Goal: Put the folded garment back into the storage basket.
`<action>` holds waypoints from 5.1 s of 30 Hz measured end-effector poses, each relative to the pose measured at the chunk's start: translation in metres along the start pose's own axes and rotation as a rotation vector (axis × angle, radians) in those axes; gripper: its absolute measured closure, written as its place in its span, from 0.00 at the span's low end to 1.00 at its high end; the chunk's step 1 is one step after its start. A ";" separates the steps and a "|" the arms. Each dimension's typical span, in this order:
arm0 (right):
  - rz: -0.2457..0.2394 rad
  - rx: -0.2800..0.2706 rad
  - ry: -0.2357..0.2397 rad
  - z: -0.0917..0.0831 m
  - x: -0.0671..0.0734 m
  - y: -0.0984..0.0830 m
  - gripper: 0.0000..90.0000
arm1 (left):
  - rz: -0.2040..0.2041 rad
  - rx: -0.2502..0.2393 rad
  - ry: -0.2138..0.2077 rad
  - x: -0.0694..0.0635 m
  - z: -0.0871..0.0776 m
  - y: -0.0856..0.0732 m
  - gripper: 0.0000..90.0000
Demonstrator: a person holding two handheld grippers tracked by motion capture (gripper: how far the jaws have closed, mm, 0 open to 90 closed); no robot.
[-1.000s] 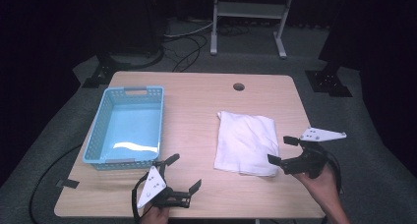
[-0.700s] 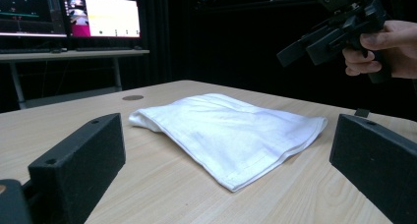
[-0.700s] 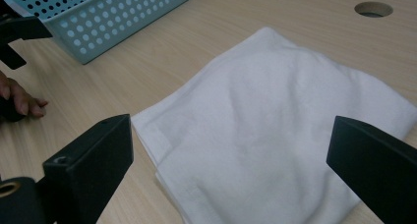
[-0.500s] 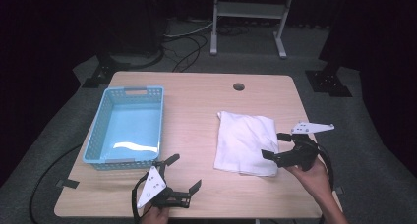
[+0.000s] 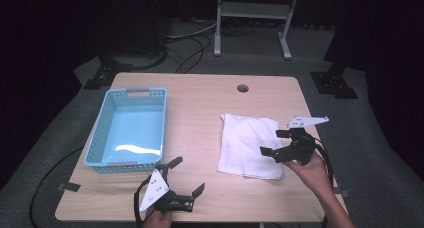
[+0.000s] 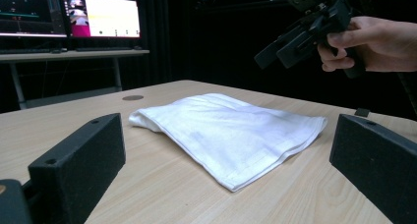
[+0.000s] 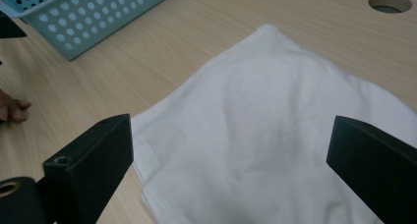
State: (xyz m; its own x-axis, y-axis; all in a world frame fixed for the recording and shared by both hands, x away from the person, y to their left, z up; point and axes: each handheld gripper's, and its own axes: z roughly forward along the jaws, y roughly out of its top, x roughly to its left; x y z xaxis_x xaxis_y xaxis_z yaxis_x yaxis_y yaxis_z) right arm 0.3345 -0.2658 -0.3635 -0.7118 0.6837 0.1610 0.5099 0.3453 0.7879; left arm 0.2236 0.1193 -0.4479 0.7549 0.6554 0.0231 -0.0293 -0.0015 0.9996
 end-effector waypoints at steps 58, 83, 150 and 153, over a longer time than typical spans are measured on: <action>0.024 0.238 -0.020 0.074 -0.023 0.028 0.05 | -0.002 -0.001 0.000 0.000 0.000 0.000 0.00; -0.058 0.333 -0.118 0.106 -0.026 0.011 0.10 | -0.001 -0.001 0.000 0.000 0.000 0.000 0.00; -0.009 0.271 -0.088 0.102 -0.015 0.009 0.77 | 0.001 0.000 0.000 0.000 0.000 0.000 0.00; 0.019 0.262 -0.079 0.101 -0.016 0.010 0.78 | -0.002 -0.003 0.000 0.000 0.000 0.000 0.00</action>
State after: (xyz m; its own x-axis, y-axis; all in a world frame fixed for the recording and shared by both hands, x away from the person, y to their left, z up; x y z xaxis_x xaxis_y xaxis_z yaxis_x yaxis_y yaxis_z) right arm 0.3996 -0.2087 -0.4183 -0.6660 0.7363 0.1194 0.6380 0.4793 0.6027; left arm 0.2236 0.1192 -0.4479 0.7550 0.6553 0.0211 -0.0294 0.0017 0.9996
